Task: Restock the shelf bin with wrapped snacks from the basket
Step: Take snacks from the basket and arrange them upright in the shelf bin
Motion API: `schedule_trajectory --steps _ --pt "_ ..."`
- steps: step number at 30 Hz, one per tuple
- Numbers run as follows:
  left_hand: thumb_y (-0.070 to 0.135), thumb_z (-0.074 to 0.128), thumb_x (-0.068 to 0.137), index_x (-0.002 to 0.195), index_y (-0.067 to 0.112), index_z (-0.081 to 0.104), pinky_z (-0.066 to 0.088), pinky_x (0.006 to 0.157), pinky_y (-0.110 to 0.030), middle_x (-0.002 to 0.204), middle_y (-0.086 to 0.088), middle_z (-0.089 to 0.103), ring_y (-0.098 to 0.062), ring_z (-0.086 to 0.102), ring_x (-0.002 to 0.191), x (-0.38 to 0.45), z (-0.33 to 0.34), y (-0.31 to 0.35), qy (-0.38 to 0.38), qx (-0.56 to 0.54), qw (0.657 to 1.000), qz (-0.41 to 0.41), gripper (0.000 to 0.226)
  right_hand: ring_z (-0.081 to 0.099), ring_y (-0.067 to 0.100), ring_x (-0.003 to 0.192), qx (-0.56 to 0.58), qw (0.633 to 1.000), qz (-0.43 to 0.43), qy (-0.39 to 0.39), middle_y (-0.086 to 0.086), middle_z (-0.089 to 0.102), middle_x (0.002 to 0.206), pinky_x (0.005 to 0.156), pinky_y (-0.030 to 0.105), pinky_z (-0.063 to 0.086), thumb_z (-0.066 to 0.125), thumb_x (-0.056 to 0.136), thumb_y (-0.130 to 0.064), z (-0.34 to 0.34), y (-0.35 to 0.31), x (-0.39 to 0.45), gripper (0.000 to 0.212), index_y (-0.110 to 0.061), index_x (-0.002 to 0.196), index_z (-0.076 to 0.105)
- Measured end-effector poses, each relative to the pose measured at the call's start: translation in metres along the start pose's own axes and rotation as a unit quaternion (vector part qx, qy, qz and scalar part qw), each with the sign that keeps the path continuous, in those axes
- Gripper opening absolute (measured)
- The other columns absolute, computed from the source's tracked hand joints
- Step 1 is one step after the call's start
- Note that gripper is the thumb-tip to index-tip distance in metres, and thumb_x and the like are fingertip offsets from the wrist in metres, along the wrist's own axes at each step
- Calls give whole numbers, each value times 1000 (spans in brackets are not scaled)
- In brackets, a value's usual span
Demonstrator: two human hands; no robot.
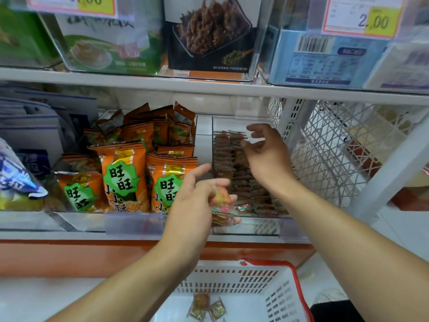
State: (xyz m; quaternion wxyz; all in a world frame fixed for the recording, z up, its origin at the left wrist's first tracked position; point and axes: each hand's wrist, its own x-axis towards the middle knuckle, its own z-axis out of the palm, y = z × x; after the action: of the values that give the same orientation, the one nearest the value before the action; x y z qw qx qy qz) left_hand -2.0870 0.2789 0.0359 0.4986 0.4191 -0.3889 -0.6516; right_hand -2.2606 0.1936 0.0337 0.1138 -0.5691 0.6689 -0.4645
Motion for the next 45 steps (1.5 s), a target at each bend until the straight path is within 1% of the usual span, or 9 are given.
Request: schedule_trajectory --steps 5,10,13,18,25,30,38,43,45 --pt "-6 40 101 124 39 60 56 98 -49 118 9 73 -20 71 110 -10 -10 4 12 47 995 92 53 65 9 72 290 940 140 -109 -5 67 83 60 28 53 73 89 -37 -16 -34 -89 11 -32 95 65" --pt "5 54 95 126 45 60 52 103 -41 131 16 65 -13 61 127 -21 -14 4 -34 70 985 157 50 72 21 87 426 811 275 -291 7 76 103 74 32 60 70 88 -36 -33 -49 -126 38 -13 118 66" --pt "1 57 97 132 41 57 54 103 -37 135 18 63 -8 59 130 -22 -15 2 -75 59 984 151 53 71 19 85 457 789 282 -298 9 75 101 78 31 60 66 93 -24 -40 -52 -124 35 -8 124 63" --pt "27 74 88 130 35 58 54 95 -30 127 9 70 -12 68 117 -21 -18 -1 -15 49 995 87 45 68 18 82 442 824 250 -251 7 73 98 77 34 60 60 97 -19 -47 -47 -118 26 -12 122 65" --pt "15 59 101 111 17 73 60 82 -27 104 -2 80 -16 76 99 -27 -18 3 -38 76 996 5 17 74 22 96 389 865 198 -249 5 77 103 69 30 59 62 97 -24 -54 -35 -118 16 -17 111 67" --pt "5 66 95 108 16 74 61 85 -28 106 -5 79 -21 74 105 -26 -23 1 -25 30 999 6 19 72 16 101 252 959 -29 -127 -3 76 106 85 37 59 79 84 -9 -62 -29 -115 24 -28 92 66" --pt "-3 81 78 85 28 84 55 98 -41 114 15 74 -5 67 114 -25 -30 8 58 142 975 158 32 68 17 107 215 957 -129 -146 -7 69 112 75 18 54 82 76 3 -68 -21 -108 36 -30 86 72" --pt "-18 72 81 85 20 83 59 78 -16 118 6 73 3 69 103 -29 -27 7 29 148 972 178 40 71 17 98 229 957 -165 -63 -9 66 114 77 21 57 74 75 8 -65 -24 -115 41 -32 87 73" --pt "-15 74 81 93 25 82 57 85 -20 121 9 72 -1 69 108 -30 -26 6 -1 169 970 176 42 70 17 101 206 958 -196 -47 -9 65 114 80 21 58 73 76 8 -63 -25 -118 40 -31 89 73"
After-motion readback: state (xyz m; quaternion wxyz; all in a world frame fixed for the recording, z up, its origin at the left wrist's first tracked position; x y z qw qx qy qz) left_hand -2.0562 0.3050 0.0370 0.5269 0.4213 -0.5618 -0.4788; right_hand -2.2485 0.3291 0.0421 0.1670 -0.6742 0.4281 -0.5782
